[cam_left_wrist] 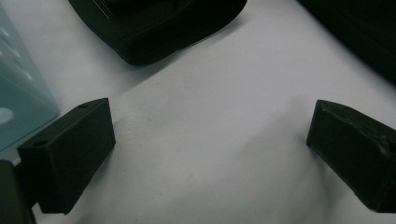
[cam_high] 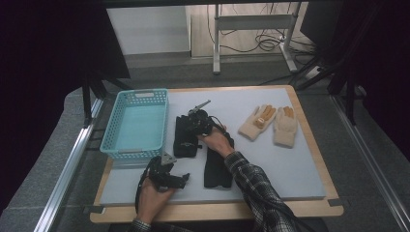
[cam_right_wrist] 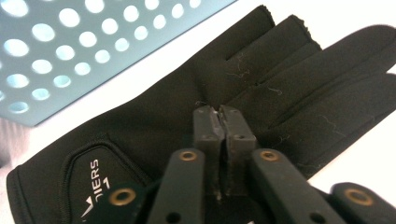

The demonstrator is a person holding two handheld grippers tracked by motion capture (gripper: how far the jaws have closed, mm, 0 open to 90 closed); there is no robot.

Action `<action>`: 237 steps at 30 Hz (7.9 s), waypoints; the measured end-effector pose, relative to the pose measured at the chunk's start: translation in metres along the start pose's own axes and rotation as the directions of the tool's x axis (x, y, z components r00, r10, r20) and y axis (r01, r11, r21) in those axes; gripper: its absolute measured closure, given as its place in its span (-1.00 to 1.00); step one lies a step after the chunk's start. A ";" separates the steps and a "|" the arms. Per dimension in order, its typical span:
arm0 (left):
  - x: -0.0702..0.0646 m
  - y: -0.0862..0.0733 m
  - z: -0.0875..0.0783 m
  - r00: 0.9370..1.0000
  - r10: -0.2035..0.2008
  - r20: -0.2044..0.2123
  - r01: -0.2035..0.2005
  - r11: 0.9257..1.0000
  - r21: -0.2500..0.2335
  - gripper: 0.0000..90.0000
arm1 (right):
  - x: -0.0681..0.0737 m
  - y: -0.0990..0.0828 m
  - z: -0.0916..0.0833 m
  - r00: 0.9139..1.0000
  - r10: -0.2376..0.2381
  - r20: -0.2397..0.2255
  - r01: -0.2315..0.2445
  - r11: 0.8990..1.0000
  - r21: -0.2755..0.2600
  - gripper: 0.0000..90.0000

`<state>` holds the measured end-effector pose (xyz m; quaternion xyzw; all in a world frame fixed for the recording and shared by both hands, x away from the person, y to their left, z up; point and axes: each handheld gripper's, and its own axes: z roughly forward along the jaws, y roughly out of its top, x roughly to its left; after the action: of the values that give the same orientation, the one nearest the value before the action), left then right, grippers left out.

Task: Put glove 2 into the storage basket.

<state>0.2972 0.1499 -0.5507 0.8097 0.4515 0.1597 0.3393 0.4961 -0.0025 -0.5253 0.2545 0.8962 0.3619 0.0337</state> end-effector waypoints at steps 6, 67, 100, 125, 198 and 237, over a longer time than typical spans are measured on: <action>0.000 0.000 0.000 1.000 -0.001 0.000 0.001 1.000 0.000 -0.97 | 0.005 0.004 -0.008 1.000 -0.011 0.001 0.011 1.000 -0.003 0.95; 0.000 0.000 0.000 1.000 -0.001 -0.004 0.001 1.000 0.000 -0.97 | 0.053 -0.108 -0.138 0.978 0.128 0.164 -0.115 0.990 -0.086 0.94; -0.001 0.000 0.000 1.000 -0.006 -0.003 0.006 1.000 -0.005 -0.97 | 0.042 -0.177 -0.155 0.993 0.055 0.100 -0.051 0.998 -0.048 0.97; 0.013 -0.007 -0.007 0.999 -0.028 -0.030 0.028 1.000 0.005 -1.00 | 0.063 -0.150 -0.118 0.999 -0.006 0.042 0.008 0.998 -0.061 0.93; 0.009 0.014 -0.028 0.991 0.024 0.129 -0.019 0.999 -0.041 -0.99 | 0.004 -0.213 -0.183 0.919 0.154 0.363 -0.116 0.985 -0.124 -0.53; -0.052 0.093 0.056 0.977 0.168 0.129 -0.191 0.963 0.192 -0.74 | 0.004 -0.213 -0.183 0.919 0.150 0.365 -0.112 0.986 -0.123 -0.53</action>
<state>0.3587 0.0503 -0.5244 0.8853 0.3703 0.0972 0.2638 0.3563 -0.2454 -0.5320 0.3758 0.8352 0.3528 0.1917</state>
